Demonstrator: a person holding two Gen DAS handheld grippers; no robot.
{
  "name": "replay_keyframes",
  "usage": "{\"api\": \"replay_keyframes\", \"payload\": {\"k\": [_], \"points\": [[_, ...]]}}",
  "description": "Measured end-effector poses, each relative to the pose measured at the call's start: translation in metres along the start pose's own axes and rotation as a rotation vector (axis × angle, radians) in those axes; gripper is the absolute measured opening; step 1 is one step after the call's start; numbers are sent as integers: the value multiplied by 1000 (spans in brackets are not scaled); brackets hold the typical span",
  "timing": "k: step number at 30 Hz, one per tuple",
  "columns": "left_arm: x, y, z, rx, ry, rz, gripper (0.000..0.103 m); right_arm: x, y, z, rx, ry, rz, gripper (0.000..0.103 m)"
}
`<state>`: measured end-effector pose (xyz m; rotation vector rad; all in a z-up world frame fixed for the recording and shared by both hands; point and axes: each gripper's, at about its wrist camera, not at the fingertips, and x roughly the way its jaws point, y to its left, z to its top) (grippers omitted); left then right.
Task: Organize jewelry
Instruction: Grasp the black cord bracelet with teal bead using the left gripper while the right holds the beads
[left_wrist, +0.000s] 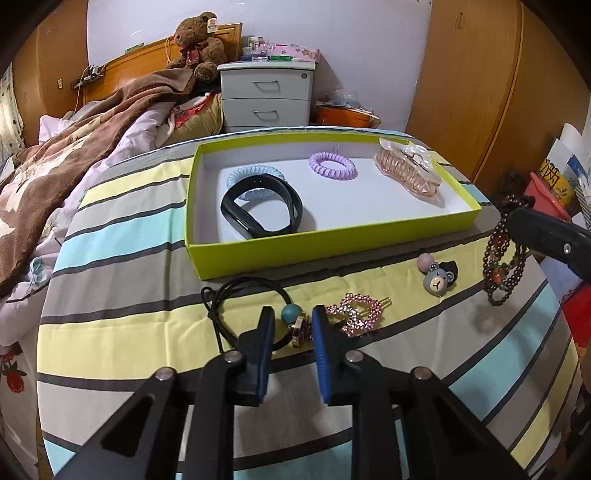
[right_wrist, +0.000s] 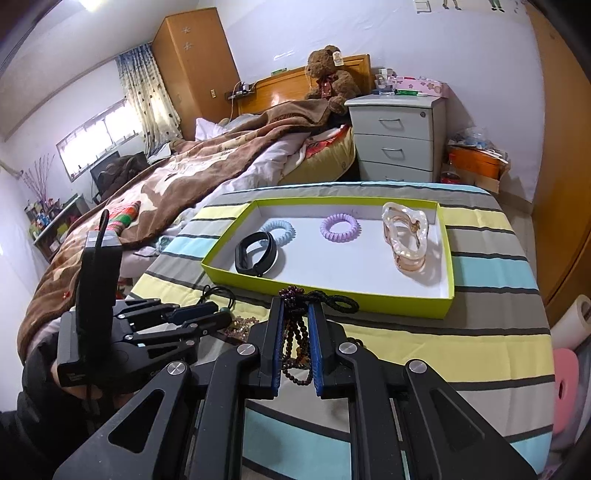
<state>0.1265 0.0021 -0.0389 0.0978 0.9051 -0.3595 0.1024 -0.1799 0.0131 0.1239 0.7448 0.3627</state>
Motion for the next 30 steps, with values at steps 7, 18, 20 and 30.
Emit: {"api": "replay_keyframes", "payload": {"k": [7,18,20,30], "points": [[-1,-3,1,11,4,13,14,-4,-1,-1,3,-13,0,13],[-19,4,1,-32,-48,27,10,-9,-3,-1,12,-24,-1,13],[-23,5,0,-36,-56,25,10,-10,-3,-2,13,-26,1,13],[-50,5,9,-56,-119,18,10,-22,-1,3,12,-55,3,13]]}}
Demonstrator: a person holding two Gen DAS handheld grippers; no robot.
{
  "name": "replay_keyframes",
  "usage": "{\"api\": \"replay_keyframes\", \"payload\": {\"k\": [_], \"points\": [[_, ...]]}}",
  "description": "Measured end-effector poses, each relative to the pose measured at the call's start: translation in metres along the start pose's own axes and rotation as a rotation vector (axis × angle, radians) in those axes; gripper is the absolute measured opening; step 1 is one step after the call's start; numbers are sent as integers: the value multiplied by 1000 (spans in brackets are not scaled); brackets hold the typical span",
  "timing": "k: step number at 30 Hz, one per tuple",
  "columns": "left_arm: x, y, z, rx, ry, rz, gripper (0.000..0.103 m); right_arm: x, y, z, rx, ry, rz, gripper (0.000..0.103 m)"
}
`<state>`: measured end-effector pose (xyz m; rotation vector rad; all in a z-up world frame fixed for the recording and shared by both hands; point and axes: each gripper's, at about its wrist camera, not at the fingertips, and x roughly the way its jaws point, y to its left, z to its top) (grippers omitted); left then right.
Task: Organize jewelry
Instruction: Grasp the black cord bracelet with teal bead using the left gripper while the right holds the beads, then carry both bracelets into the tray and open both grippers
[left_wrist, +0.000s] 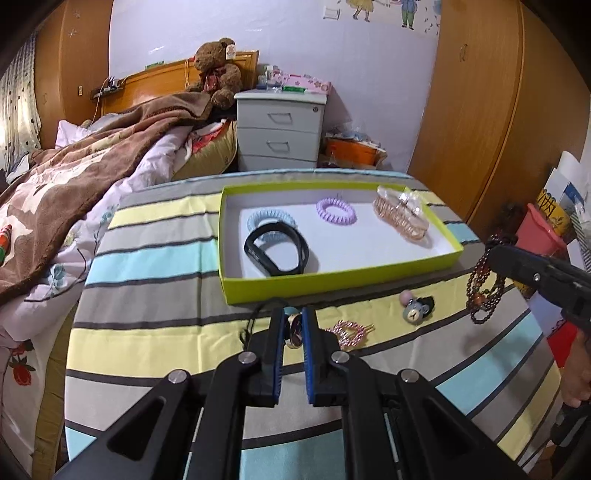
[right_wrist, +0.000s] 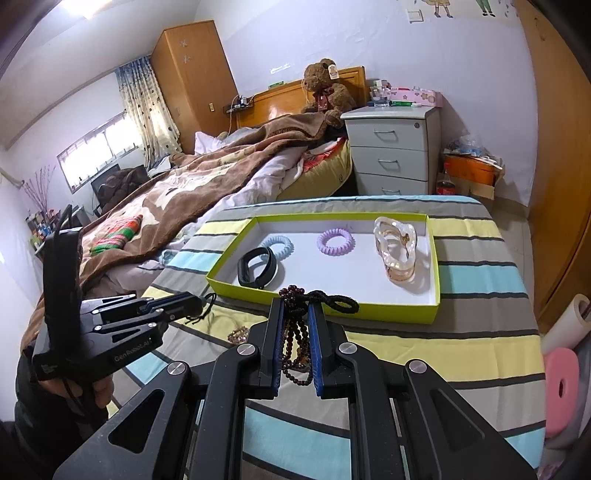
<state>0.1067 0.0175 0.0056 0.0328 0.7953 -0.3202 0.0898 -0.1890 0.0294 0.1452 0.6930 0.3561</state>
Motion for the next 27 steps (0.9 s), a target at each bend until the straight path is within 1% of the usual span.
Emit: {"api": "replay_keyframes", "payload": {"k": [3,7,14,18,27], "points": [[-7,-1,6,-6,-17,-10,10,-6,1,4,-4,-15,-2,13],[-14,-4,15,-2,-38,-2,10,-11,0,10,-3,-29,-2,13],[-21,-6,36,2,-69,-18,10,-14,-4,24,5,-43,-1,13],[-18,-8,54,5,-84,-34,10,-6,-9,35,18,-38,-9,13],[7,-8,89,12,-69,-55,10,28,-17,53,21,6,-22,13]]}}
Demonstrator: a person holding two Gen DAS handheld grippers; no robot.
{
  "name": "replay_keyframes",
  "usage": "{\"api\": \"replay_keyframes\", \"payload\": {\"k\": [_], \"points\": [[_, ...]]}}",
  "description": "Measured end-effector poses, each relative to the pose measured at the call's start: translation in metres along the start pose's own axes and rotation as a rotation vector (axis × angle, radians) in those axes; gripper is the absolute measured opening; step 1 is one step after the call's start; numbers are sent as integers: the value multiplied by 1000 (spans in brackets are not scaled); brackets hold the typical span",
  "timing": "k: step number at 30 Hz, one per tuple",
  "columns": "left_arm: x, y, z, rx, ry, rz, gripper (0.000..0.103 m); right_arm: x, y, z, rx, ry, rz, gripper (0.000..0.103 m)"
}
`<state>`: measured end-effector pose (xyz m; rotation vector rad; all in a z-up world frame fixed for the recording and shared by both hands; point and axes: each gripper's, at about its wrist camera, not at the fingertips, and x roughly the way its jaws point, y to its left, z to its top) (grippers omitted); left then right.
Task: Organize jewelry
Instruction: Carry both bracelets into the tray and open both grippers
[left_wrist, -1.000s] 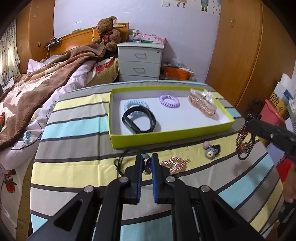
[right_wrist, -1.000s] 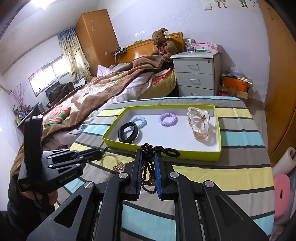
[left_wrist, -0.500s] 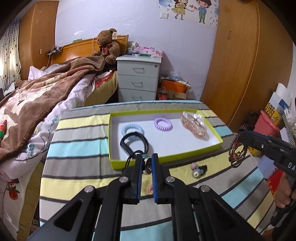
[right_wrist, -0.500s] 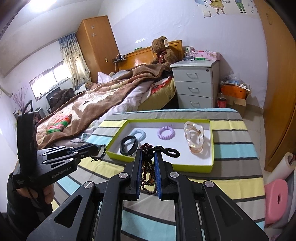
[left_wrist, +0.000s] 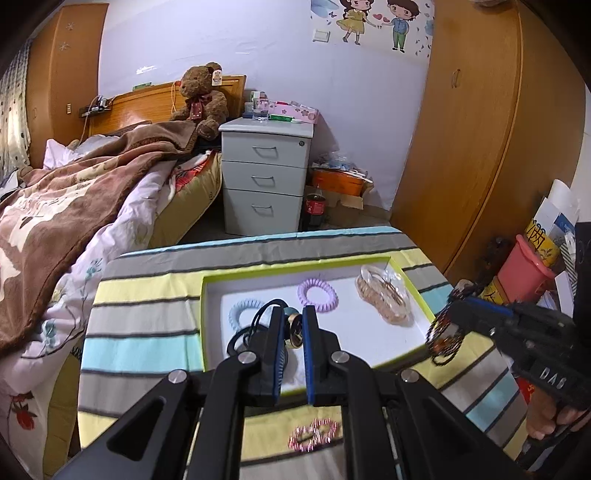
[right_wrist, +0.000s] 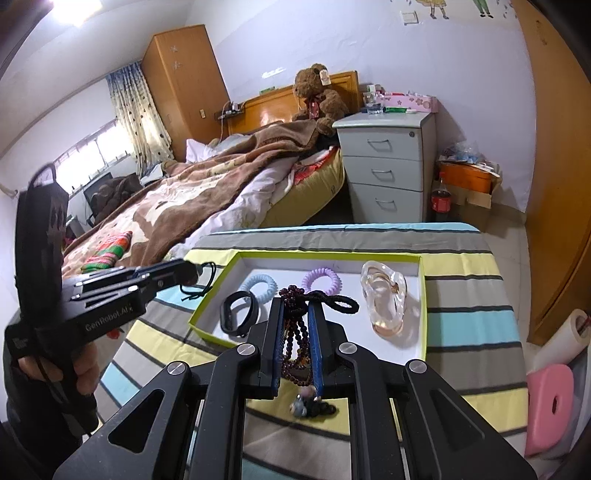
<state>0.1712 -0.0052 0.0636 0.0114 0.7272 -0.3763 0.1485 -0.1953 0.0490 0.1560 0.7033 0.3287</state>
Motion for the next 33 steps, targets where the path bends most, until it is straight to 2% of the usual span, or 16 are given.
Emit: {"api": "replay_keyframes", "payload": {"k": [11,21,33], "points": [[49,12,25,-1,53,1,10,56,-9,8,12,97,-8,13],[86,26,25,-25,108,15,10,90,-17,7,16,162,-12,13],[119,28,20,4,147,85,10,120,-24,1,-3,221,-37,13]]}}
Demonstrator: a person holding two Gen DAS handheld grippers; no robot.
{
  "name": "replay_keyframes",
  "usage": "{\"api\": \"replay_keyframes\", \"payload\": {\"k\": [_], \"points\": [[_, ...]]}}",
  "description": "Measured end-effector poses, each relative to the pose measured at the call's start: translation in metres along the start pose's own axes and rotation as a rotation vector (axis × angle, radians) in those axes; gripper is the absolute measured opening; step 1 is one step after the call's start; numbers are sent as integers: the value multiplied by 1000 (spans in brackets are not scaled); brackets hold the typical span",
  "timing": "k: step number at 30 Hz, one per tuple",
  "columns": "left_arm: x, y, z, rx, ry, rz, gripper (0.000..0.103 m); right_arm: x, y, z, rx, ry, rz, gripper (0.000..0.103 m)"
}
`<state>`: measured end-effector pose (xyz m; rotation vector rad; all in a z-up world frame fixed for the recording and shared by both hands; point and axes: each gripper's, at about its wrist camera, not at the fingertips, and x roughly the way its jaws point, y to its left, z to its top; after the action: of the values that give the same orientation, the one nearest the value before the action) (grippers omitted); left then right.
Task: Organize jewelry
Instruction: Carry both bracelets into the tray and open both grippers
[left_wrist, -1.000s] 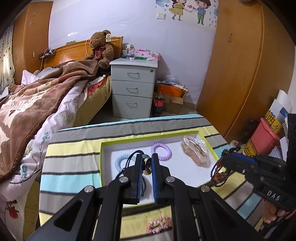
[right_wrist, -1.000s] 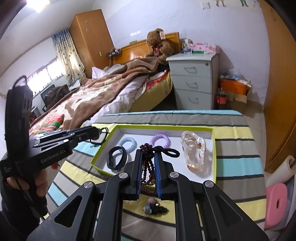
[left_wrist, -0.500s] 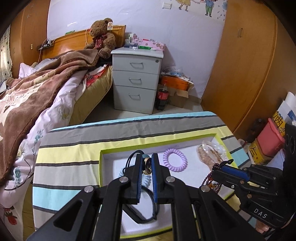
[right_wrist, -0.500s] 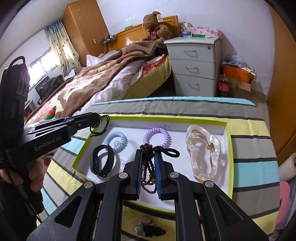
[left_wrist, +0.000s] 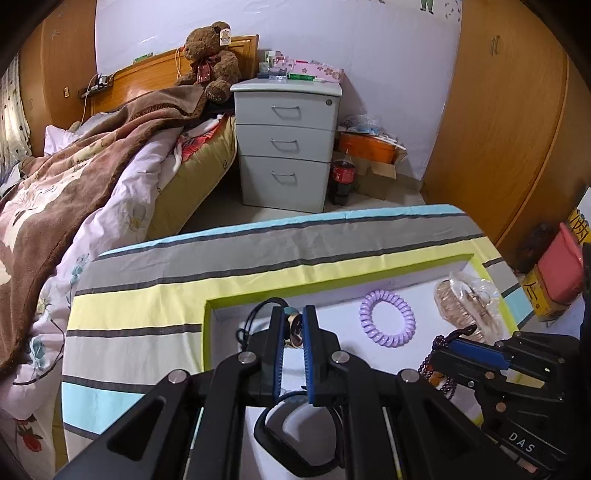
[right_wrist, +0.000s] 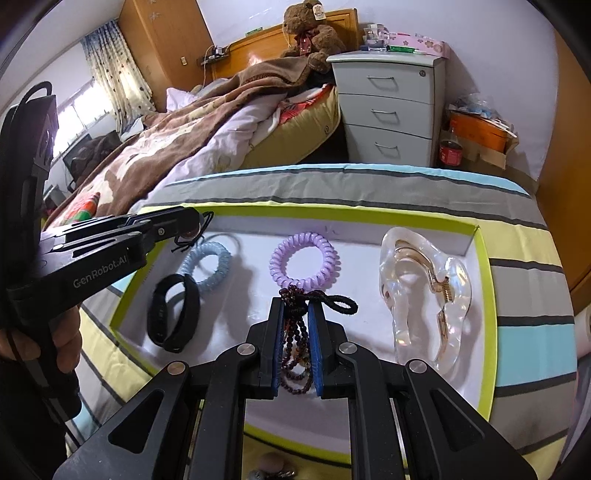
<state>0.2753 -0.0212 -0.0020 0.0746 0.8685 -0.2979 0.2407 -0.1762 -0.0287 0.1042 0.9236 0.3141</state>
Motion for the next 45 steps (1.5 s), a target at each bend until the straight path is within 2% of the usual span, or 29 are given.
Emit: {"api": "replay_keyframes", "payload": {"k": [9,28,32,36,40,45], "points": [[19,-3,-2,4,35,0,10,8,-3,2,-24,6,-66,13],[31,-9,-3,5,69,-16,12,17,2,3,-85,12,-140,17],[32,-8,-3,2,73,-15,19,17,4,2,-88,10,-143,20],[31,-8,-3,2,71,-15,38,17,3,2,-82,11,-144,25],[28,-9,-3,-2,67,-14,42,14,2,2,-82,6,-145,25],[23,-8,-3,-6,62,-9,52,10,3,1,-94,3,-146,27]]}}
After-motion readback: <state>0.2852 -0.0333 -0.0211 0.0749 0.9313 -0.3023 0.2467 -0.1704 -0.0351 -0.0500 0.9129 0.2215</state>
